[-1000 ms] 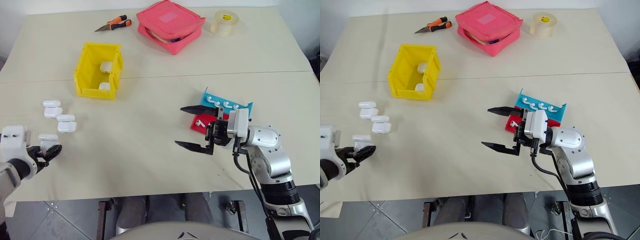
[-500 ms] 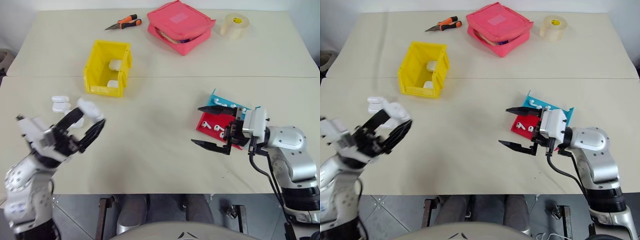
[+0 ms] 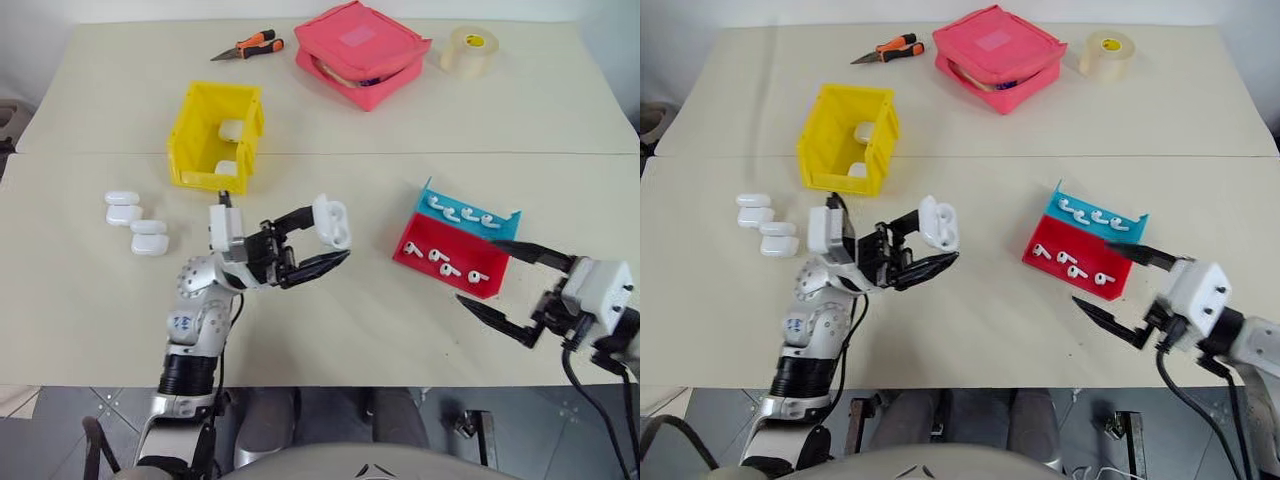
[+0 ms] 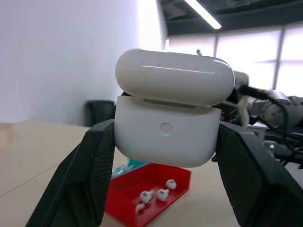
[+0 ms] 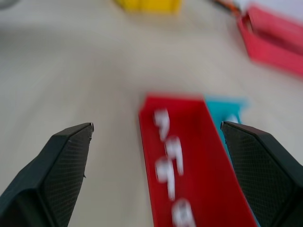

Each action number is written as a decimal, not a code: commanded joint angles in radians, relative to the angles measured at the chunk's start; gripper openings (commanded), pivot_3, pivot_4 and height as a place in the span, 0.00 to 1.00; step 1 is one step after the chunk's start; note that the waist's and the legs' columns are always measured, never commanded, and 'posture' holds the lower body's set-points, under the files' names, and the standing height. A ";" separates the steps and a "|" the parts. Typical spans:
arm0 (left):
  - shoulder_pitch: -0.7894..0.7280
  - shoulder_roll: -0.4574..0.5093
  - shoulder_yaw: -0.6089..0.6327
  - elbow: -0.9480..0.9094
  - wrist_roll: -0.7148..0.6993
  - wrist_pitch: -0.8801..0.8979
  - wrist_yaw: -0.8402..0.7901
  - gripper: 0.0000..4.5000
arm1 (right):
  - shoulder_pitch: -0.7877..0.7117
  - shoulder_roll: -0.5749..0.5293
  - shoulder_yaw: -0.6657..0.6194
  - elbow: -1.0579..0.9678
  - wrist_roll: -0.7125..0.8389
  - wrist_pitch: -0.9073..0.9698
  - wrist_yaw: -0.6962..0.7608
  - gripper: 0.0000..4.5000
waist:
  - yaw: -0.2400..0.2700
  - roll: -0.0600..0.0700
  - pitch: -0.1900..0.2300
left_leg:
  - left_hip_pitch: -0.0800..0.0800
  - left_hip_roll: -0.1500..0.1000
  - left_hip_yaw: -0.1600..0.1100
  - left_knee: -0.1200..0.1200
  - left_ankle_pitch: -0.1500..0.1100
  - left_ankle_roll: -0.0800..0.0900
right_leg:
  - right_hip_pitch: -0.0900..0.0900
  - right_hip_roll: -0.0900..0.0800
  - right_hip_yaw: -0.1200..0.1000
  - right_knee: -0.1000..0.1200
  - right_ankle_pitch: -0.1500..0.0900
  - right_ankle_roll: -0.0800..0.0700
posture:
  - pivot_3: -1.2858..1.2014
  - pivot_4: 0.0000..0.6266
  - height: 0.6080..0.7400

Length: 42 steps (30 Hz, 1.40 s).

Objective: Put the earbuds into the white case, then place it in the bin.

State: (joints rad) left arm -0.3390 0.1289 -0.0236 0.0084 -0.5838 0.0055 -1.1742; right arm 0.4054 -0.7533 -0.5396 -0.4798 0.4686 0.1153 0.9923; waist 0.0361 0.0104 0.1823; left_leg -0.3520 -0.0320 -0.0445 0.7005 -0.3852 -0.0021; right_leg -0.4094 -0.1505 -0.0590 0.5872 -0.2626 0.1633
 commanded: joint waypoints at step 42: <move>0.024 -0.086 -0.163 -0.033 0.035 -0.070 0.056 0.62 | -0.780 -0.521 0.770 0.097 -0.305 0.663 0.084 0.65 | -0.010 0.002 -0.001 | -0.003 0.000 0.000 0.001 0.000 0.001 | -0.002 -0.001 0.001 -0.003 0.002 0.002 | 0.52 0.24 1.00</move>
State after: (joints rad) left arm -0.3174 0.0534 -0.1786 0.0133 -0.5431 -0.0488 -1.1207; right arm -0.3605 -1.2804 0.2341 -0.3767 0.1770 0.7845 1.0657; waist 0.0262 0.0128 0.1809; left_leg -0.3548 -0.0323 -0.0444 0.7016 -0.3851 -0.0006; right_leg -0.4114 -0.1515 -0.0584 0.5837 -0.2604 0.1649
